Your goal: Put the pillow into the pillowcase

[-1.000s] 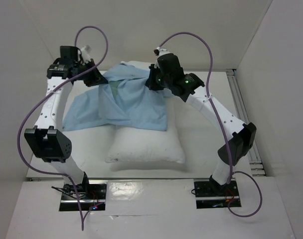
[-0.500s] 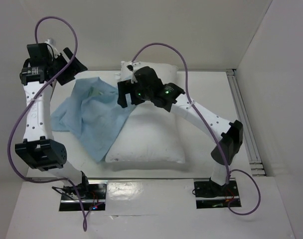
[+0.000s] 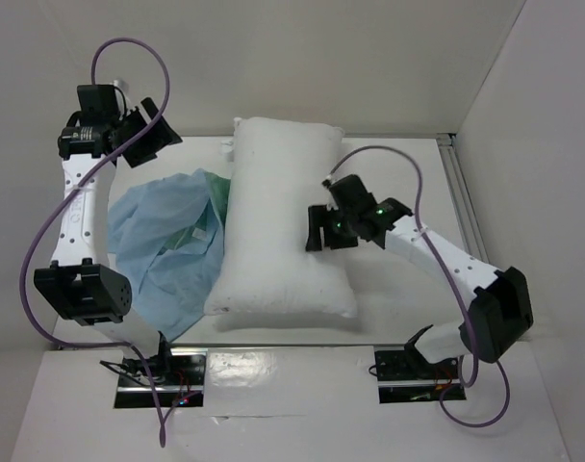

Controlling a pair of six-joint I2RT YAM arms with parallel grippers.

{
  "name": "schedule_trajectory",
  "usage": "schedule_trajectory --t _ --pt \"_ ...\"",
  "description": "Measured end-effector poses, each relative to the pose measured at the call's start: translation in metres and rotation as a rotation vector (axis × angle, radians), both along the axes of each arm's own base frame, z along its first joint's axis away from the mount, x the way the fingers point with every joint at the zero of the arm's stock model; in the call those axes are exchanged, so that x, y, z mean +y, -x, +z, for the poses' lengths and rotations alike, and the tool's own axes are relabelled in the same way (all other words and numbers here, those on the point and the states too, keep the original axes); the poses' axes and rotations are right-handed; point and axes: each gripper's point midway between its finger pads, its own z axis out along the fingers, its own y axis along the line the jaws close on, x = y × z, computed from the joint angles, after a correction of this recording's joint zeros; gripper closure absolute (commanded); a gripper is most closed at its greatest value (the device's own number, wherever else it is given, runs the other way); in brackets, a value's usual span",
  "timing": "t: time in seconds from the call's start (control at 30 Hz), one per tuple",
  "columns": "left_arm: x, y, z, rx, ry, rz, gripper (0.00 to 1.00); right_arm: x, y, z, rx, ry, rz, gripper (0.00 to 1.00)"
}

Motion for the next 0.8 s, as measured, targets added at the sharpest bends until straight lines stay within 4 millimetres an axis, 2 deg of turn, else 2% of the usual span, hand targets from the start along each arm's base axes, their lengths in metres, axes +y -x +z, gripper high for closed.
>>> schedule_trajectory --t 0.03,0.07,0.13,0.2,0.3,0.4,0.43,0.47,0.5,0.53,0.57,0.63,0.7,0.8 --pt "-0.003 0.000 -0.001 0.001 0.000 -0.008 0.13 0.005 0.010 -0.019 0.048 0.007 0.037 0.79" --pt "-0.006 0.000 -0.003 0.006 0.001 -0.015 0.13 0.008 0.016 -0.031 0.083 0.016 0.055 1.00" --pt "-0.012 0.001 -0.006 0.016 0.002 -0.029 0.14 0.000 0.013 -0.043 0.124 0.043 0.033 1.00" --pt "-0.018 0.002 -0.008 0.021 0.002 -0.046 0.14 -0.024 -0.001 -0.040 0.127 0.103 -0.054 1.00" --pt "-0.027 0.003 -0.009 0.019 -0.012 -0.080 0.14 -0.084 -0.042 -0.012 0.059 0.187 -0.264 1.00" --pt "-0.035 0.004 -0.011 0.022 -0.018 -0.102 0.14 -0.156 -0.086 0.027 -0.058 0.237 -0.507 1.00" --pt "-0.037 0.004 -0.012 0.026 -0.021 -0.109 0.14 -0.183 -0.094 0.038 -0.091 0.264 -0.588 0.85" --pt "-0.039 0.005 -0.015 0.031 -0.026 -0.116 0.14 -0.205 -0.097 0.046 -0.110 0.292 -0.652 0.27" --pt "-0.041 0.005 -0.017 0.038 -0.029 -0.124 0.14 -0.223 -0.098 0.054 -0.122 0.316 -0.704 0.14" --pt "-0.042 0.006 -0.021 0.047 -0.032 -0.129 0.14 -0.237 -0.100 0.061 -0.135 0.332 -0.734 0.08" --pt "-0.044 0.007 -0.023 0.055 -0.032 -0.135 0.14 -0.242 -0.103 0.070 -0.157 0.335 -0.743 0.05" --pt "-0.047 0.010 -0.030 0.076 -0.033 -0.143 0.14 -0.233 -0.111 0.084 -0.193 0.308 -0.713 0.01" --pt "-0.049 0.011 -0.036 0.092 -0.036 -0.147 0.14 -0.202 -0.118 0.090 -0.218 0.285 -0.632 0.01" --pt "-0.050 0.012 -0.049 0.124 -0.048 -0.146 0.14 -0.131 -0.125 0.081 -0.220 0.273 -0.454 0.01"
